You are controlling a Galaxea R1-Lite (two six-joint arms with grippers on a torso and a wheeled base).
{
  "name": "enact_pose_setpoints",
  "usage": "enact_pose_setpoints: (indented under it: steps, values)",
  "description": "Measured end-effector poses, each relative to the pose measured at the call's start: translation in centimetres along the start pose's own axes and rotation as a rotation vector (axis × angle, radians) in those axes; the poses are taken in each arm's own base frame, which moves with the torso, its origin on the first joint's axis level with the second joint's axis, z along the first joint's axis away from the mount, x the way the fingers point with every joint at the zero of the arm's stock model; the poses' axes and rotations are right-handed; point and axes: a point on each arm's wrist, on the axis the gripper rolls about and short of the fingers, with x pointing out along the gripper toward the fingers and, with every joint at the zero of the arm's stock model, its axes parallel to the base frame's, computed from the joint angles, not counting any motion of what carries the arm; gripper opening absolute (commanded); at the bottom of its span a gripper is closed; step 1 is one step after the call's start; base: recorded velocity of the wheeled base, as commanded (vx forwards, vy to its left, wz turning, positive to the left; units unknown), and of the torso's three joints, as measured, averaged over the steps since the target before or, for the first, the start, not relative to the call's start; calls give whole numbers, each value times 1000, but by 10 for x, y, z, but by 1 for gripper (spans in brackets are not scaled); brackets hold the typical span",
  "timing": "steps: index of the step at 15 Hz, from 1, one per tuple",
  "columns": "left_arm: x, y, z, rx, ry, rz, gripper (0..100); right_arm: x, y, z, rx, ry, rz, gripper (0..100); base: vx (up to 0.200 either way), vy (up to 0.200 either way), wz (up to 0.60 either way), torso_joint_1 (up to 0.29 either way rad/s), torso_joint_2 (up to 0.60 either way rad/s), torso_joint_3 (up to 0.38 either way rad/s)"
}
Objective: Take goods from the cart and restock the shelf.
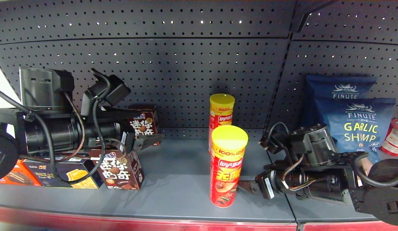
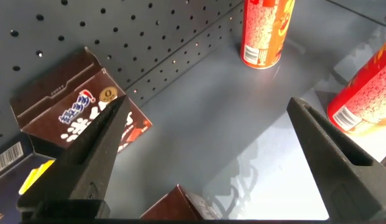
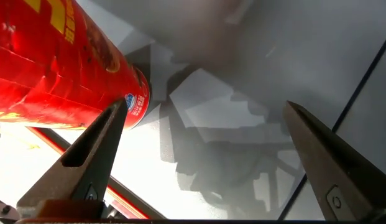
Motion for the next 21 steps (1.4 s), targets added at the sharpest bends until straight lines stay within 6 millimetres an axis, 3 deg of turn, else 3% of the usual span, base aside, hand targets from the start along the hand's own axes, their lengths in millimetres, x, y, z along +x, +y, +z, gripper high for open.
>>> enact_pose_setpoints:
  steps: [10,14,17,21]
  values:
    - [0,0,-1,-1,3,-1,100,4,3,1,-3,-10,8,100,0,0,0,0,0,0]
    - [-3,0,8,12,-27,5,100,-5,0,6,9,-40,-5,100,0,0,0,0,0,0]
    - [-17,-1,20,32,-79,24,100,-42,-8,21,30,-153,-30,100,0,0,0,0,0,0]
    - [-61,-12,34,60,-173,66,100,-110,-26,30,74,-339,-88,100,0,0,0,0,0,0]
